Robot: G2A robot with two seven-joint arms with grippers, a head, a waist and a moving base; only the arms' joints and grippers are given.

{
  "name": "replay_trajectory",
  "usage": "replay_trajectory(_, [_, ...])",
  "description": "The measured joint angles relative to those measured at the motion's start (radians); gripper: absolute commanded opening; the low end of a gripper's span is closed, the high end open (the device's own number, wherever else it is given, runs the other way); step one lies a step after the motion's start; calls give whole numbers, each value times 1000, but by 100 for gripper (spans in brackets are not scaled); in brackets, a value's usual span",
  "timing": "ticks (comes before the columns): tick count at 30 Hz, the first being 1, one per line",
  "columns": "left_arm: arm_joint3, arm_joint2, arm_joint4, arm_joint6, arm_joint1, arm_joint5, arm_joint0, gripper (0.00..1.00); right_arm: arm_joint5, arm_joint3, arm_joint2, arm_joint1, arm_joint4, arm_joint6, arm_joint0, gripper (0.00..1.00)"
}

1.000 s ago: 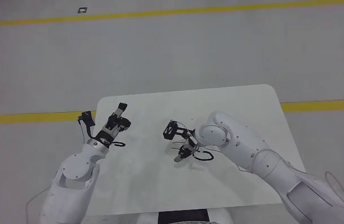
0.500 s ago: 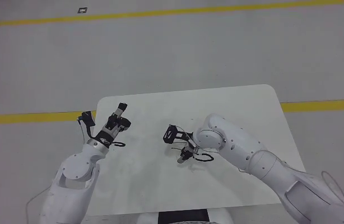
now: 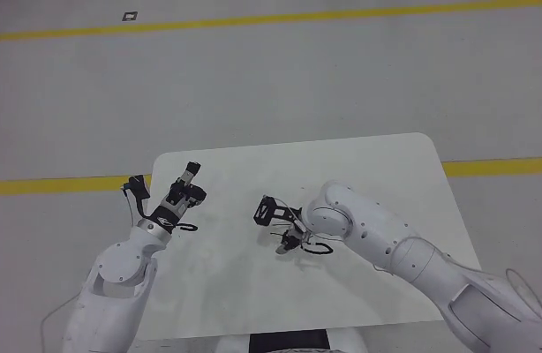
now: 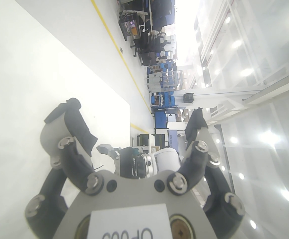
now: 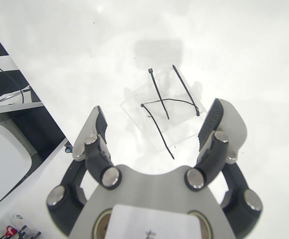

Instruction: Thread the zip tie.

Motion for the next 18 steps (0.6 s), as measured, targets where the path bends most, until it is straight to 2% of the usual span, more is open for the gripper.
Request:
replay_trajectory(3, [0,0,0,0,0,0,0,100,0,7,2,0,-12,-13,0,33])
replay_trajectory(8, [0,0,0,0,0,0,0,100,0,7,6,3,-21,-8,-5,26])
replay_trajectory(11, [0,0,0,0,0,0,0,100,0,3,7,5,-25,-4,-8,29])
replay_trajectory(18, [0,0,0,0,0,0,0,100,0,-1,-2,8,-21,-3,-7,28])
